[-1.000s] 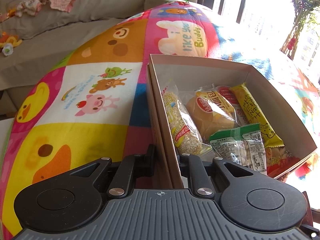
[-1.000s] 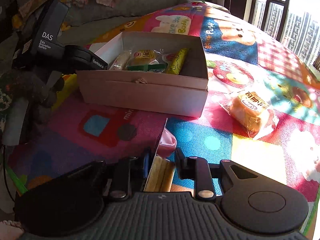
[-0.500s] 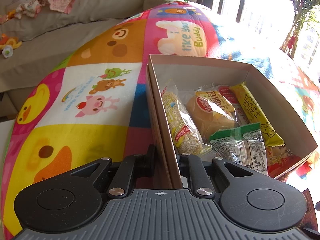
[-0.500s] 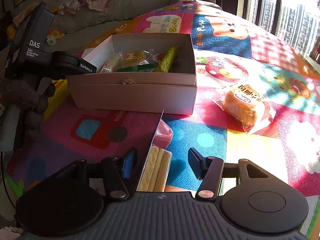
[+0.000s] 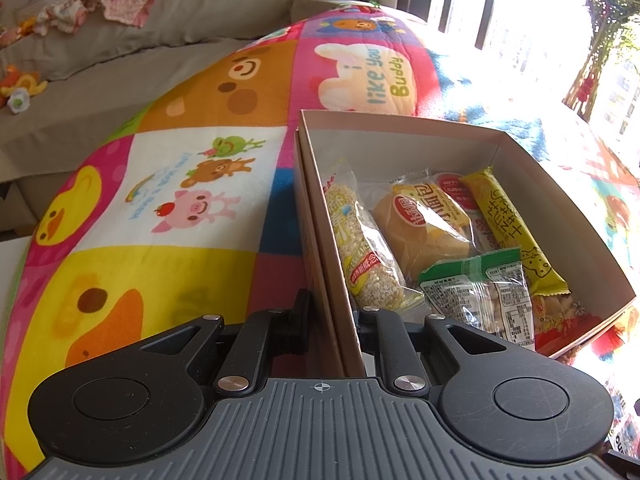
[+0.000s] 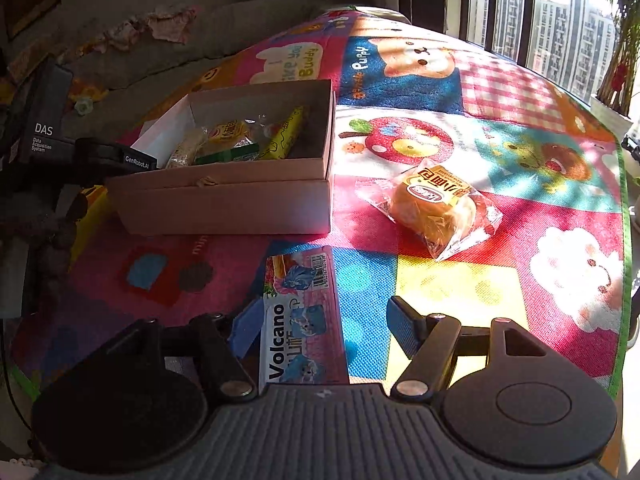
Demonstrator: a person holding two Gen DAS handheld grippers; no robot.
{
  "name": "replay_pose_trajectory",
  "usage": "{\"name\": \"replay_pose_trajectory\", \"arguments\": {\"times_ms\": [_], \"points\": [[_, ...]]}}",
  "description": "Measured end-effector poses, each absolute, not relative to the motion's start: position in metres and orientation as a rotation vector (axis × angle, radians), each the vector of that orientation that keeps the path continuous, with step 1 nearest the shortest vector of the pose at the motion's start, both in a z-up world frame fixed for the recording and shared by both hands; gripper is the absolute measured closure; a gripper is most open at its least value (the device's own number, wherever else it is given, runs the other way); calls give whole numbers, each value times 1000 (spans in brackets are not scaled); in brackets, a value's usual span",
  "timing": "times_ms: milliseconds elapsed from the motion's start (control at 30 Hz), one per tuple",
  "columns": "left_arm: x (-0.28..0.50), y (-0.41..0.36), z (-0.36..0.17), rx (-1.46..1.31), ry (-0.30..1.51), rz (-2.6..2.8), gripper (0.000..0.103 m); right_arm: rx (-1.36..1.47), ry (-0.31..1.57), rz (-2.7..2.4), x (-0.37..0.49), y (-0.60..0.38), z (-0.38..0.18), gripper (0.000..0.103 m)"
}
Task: Organize objects
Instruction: 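Grasp the white 'Volcano' pack with the right gripper and lift it, then carry the 'Volcano' pack into the box and open the right gripper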
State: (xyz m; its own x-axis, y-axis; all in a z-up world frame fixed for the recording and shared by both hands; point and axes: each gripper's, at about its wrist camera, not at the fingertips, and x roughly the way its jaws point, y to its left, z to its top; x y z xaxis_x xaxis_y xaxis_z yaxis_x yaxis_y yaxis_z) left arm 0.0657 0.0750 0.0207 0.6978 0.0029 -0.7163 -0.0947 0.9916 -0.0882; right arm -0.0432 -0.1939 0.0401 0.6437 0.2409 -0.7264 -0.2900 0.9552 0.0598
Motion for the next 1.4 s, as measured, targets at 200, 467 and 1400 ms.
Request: {"name": "replay_pose_trajectory", "arguments": {"times_ms": [200, 467, 1400], "points": [[64, 77, 19, -135, 782, 48, 87, -137, 880, 325, -36, -180, 30, 38], [64, 79, 18, -142, 775, 42, 87, -167, 932, 356, -44, -174, 41, 60], [66, 77, 17, -140, 774, 37, 87, 190, 891, 446, 130, -99, 76, 58]]}}
